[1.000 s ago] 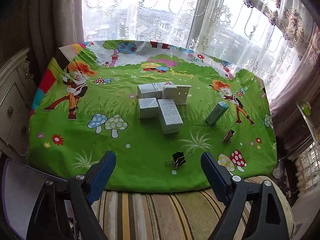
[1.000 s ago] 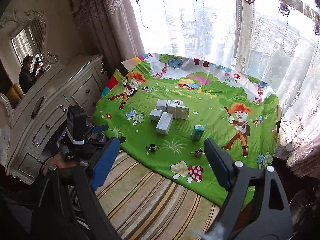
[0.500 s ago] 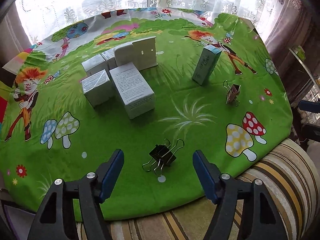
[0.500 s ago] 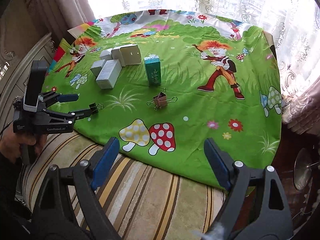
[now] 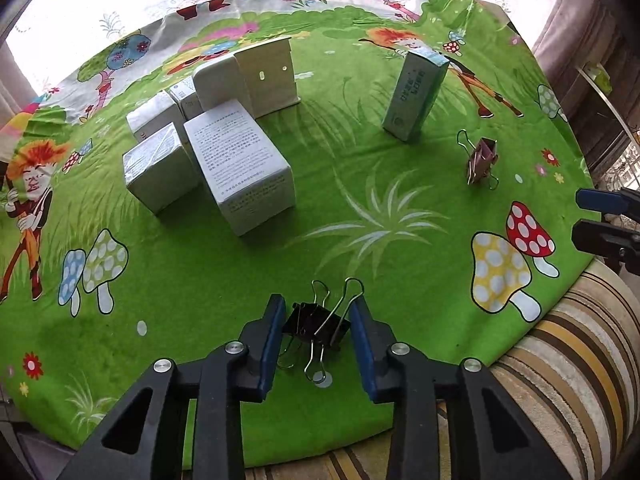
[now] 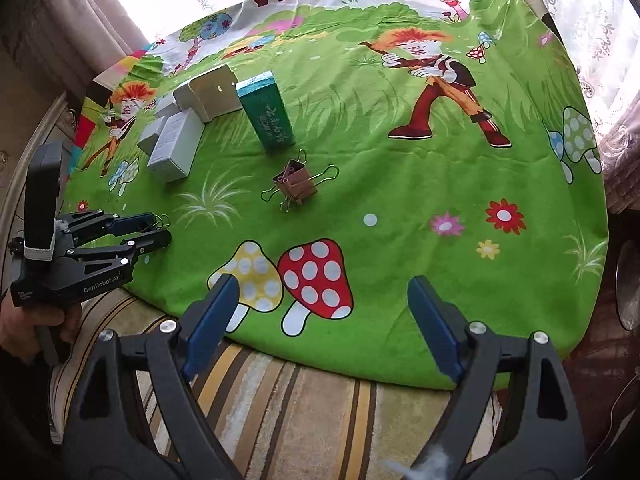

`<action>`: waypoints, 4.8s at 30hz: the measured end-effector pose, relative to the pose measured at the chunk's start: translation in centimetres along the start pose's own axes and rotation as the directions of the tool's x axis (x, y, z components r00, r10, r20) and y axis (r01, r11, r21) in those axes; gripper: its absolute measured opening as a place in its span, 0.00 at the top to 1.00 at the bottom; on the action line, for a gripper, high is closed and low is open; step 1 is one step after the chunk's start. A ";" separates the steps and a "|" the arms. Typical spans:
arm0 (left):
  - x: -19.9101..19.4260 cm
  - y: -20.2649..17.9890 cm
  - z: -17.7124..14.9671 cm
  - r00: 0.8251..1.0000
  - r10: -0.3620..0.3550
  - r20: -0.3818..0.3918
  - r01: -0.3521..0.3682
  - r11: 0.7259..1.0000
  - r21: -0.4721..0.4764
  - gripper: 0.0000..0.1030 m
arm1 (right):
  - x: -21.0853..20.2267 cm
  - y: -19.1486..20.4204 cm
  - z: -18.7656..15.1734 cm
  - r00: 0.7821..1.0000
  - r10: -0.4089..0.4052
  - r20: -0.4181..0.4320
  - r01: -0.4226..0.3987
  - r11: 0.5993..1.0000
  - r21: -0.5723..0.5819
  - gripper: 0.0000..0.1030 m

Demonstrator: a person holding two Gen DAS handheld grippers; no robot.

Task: Organize rigid objects
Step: 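Grasp the black binder clip with the left tool while the right tool grasps the copper binder clip, then carry both binder clips into the purple-rimmed box and release, then move both open tools back over the bed toward the remaining boxes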

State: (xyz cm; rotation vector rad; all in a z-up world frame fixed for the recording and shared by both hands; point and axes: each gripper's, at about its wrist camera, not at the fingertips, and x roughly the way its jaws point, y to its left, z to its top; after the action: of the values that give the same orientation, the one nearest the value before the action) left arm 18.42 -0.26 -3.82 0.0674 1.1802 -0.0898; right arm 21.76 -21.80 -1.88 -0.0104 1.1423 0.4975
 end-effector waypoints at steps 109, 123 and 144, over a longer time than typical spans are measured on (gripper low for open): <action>-15.9 25.2 -30.6 0.932 0.355 0.070 -0.096 0.430 -0.898 0.37 | 4.3 43.5 -13.4 0.931 0.227 -0.285 -0.361 0.680 -0.638 0.54; -15.9 22.4 -26.7 0.907 0.419 0.047 -0.207 0.539 -0.816 0.25 | 1.5 40.5 -11.6 0.973 0.214 -0.091 -0.220 0.719 -0.659 0.23; -18.4 17.1 -17.9 0.819 0.484 0.308 -0.167 0.714 -0.680 0.20 | -2.4 28.7 -3.9 0.947 0.052 0.317 0.097 0.894 -0.437 0.16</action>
State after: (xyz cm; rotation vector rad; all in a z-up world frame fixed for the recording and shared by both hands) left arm -3.16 19.16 6.48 -0.3222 0.6365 0.6008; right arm 6.63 1.83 5.50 -0.3346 0.6864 0.7071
